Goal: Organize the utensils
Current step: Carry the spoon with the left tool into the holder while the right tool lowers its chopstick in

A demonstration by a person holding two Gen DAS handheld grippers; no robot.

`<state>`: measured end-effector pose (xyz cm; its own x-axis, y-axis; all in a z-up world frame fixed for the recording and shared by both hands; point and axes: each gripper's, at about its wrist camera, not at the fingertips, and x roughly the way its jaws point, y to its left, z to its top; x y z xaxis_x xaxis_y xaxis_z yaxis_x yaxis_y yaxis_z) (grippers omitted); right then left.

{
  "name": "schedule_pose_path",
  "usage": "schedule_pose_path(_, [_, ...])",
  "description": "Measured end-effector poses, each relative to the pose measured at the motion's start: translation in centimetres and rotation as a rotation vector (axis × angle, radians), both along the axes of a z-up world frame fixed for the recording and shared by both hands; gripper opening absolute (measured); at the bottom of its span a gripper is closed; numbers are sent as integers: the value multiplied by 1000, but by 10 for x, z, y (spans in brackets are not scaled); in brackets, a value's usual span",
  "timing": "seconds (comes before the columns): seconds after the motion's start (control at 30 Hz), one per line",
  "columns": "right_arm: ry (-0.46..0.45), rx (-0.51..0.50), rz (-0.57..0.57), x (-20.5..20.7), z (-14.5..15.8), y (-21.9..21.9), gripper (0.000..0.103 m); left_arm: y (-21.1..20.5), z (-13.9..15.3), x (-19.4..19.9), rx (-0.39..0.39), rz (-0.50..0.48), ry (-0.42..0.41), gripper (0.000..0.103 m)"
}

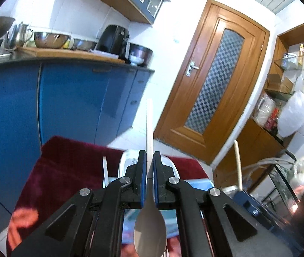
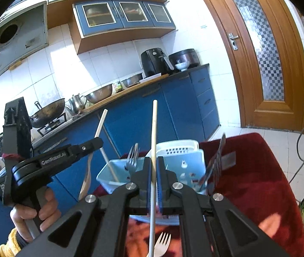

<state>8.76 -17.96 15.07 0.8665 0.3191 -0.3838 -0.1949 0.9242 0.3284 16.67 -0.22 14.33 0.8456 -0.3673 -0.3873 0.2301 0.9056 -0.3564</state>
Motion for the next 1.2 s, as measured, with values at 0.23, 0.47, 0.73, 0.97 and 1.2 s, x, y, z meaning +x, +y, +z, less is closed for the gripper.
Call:
schedule_pose_path(0.23, [-47, -7, -32, 22, 3, 0, 6, -4, -7, 29, 27, 77, -90, 4])
schedule_pose_path(0.47, [-93, -32, -84, 43, 0, 2, 6, -7, -28, 43, 71, 159, -152, 4])
schedule_pose_path(0.73, [-144, -79, -172, 67, -4, 5, 6, -12, -45, 42, 144, 217, -222, 4])
schedule_pose_path(0.97, [-204, -183, -230, 75, -12, 16, 6, -19, -57, 33, 192, 266, -278, 4])
schedule_pose_path(1.2, [-251, -239, -225, 69, -13, 21, 6, -26, -63, 25, 206, 274, -282, 4])
